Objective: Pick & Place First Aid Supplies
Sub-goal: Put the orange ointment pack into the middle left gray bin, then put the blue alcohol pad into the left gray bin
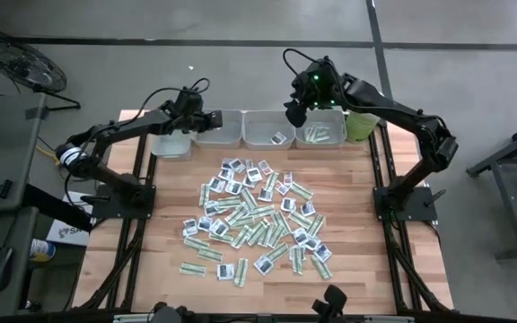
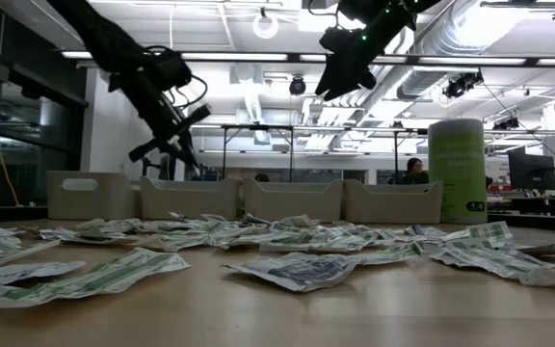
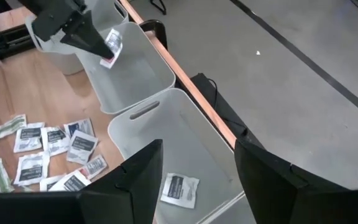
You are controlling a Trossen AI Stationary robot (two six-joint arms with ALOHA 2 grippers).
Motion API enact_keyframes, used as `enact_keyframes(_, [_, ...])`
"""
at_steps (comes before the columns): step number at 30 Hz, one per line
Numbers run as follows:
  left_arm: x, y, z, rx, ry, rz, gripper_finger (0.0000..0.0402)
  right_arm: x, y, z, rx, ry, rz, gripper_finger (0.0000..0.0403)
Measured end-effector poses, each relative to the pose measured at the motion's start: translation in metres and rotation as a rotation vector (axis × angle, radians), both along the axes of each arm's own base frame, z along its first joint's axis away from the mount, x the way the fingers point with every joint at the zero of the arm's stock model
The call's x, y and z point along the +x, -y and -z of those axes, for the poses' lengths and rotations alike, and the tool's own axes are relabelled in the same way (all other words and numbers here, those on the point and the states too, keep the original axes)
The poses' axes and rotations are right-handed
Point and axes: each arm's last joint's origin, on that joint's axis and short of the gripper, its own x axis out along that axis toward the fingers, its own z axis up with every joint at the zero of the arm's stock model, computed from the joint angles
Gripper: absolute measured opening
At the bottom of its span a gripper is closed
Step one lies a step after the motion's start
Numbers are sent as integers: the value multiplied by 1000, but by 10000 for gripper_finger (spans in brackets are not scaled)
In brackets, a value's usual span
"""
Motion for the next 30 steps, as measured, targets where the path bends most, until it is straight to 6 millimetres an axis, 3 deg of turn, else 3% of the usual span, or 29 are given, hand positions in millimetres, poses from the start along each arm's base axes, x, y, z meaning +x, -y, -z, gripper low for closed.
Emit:
enact_keyframes(5, [10, -11, -10, -10, -88, 41, 0, -2, 0, 2, 11, -29, 2, 193])
enact_keyframes(14, [22, -20, -3, -98, -131, 101, 3, -2, 0, 2, -5, -41, 9, 193])
enact_keyframes(25, [25, -13, -2, -117, -163, 179, 92, -2, 0, 3, -8, -48, -6, 193])
enact_keyframes(30, [18, -7, -18, -115, -193, 225, 101, -3, -1, 4, 15, -54, -19, 193])
